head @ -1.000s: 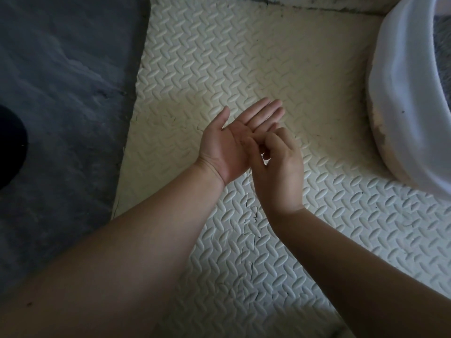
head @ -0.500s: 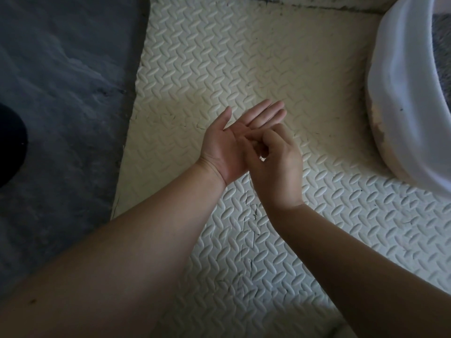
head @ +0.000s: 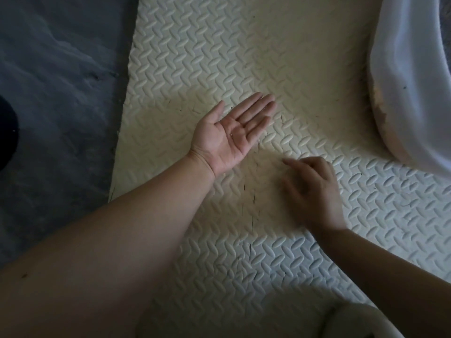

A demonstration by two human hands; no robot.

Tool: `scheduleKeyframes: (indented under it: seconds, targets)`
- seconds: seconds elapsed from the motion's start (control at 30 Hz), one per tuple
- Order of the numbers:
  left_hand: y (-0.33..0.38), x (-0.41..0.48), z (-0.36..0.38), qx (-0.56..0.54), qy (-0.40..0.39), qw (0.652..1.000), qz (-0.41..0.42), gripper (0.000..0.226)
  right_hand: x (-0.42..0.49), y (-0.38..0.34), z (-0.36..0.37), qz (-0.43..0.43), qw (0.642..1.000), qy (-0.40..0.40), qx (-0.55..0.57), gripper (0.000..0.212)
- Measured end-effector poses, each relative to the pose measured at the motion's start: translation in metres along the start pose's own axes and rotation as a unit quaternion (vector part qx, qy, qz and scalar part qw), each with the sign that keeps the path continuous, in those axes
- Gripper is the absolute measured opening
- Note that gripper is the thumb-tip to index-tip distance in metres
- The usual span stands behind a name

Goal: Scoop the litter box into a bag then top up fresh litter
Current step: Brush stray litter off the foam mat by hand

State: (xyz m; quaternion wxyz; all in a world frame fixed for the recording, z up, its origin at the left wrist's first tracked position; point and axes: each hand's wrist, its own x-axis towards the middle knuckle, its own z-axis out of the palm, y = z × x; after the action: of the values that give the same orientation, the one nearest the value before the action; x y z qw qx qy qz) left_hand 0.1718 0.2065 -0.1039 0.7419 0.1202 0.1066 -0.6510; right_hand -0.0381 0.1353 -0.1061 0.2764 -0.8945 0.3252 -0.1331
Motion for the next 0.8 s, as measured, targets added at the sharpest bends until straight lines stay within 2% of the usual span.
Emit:
scheduleKeyframes:
  seconds: [0.1,0.17,0.27,0.37,0.6,0.8]
  targets:
    - [0.012,-0.002,-0.003,0.009,0.004,1.0,0.01,0.067,-0.02,0.008,-0.001,-0.028,0.993,-0.071,-0.093,0.052]
    - [0.024,-0.005,-0.005,0.008,0.003,1.0,0.022,0.068,-0.029,0.006,0.0,-0.05,0.976,-0.129,-0.169,0.066]
    - [0.043,-0.009,-0.01,0.02,0.013,0.999,0.044,0.068,-0.04,-0.001,0.008,-0.071,0.945,-0.183,-0.264,0.074]
    - [0.056,-0.012,-0.014,0.029,0.018,0.997,0.065,0.067,-0.042,-0.01,0.016,-0.058,0.935,-0.193,-0.293,0.077]
    - [0.063,-0.012,-0.016,0.035,0.008,0.997,0.075,0.07,-0.008,-0.042,0.049,-0.004,0.949,-0.157,-0.272,0.075]
    - [0.058,-0.01,-0.016,0.036,0.002,0.997,0.061,0.07,0.025,-0.043,0.057,-0.03,0.953,-0.152,-0.261,0.069]
